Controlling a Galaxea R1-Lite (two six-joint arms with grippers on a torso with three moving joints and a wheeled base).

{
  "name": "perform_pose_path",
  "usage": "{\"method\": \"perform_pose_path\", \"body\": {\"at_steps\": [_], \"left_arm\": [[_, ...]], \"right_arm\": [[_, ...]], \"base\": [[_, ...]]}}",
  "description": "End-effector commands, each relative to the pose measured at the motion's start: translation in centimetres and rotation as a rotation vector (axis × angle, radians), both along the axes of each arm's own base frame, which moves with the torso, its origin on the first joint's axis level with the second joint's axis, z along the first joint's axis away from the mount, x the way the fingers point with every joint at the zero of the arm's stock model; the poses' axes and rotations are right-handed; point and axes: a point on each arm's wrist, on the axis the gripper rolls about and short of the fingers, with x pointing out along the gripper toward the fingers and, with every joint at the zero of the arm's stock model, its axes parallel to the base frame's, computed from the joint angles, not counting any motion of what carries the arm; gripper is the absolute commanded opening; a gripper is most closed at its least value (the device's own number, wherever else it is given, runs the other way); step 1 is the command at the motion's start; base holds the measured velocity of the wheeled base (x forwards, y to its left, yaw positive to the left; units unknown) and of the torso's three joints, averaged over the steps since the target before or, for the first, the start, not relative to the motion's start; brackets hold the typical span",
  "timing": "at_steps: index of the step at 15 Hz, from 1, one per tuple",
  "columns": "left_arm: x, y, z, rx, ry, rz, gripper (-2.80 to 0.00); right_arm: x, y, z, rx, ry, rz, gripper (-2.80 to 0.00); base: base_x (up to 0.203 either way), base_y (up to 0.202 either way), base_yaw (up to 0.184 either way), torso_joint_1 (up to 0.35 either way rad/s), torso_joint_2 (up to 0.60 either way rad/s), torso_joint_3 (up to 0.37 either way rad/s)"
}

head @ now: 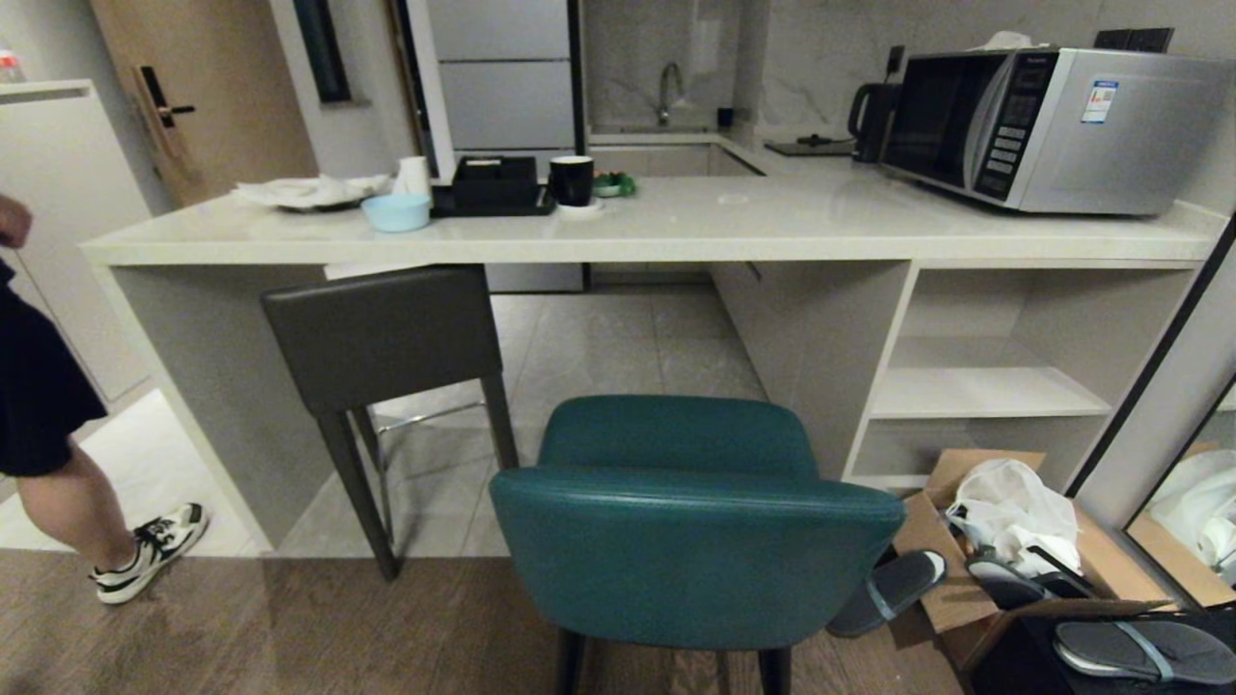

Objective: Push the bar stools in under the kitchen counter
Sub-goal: Pull the gray chair out from under the dining table

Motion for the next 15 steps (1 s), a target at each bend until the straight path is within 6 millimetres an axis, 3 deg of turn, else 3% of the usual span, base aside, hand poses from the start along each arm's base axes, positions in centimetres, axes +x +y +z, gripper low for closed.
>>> {"method": "perform_pose_path", "body": {"at_steps": [1, 3, 7, 15], "left_arm": [[1.6, 0.0, -3.5, 0.003, 0.087, -0.002, -2.80], [2.2, -0.1, -5.2, -0.004, 0.136, -0.028, -2.80], [2.1, -0.1, -5.2, -0.028, 0.151, -0.048, -2.80], [2.1, -0.1, -5.2, -0.065, 0.148, -0.039, -2.80]], "right_arm": [[2.2, 0.0, -3.7, 0.045, 0.121, 0.006, -2.80], [3.9, 0.0, -5.9, 0.045, 0.136, 0.010, -2.80], [6.1, 0.0, -8.2, -0.036, -0.003, 0.042, -2.80], [6.1, 0.0, -8.0, -0.002, -0.010, 0.033, -2.80]], "base": [[0.000, 0.000, 0.000, 0.000, 0.00, 0.000], [0.000, 0.000, 0.000, 0.000, 0.00, 0.000], [0.000, 0.000, 0.000, 0.000, 0.00, 0.000], [0.000, 0.000, 0.000, 0.000, 0.00, 0.000]]}}
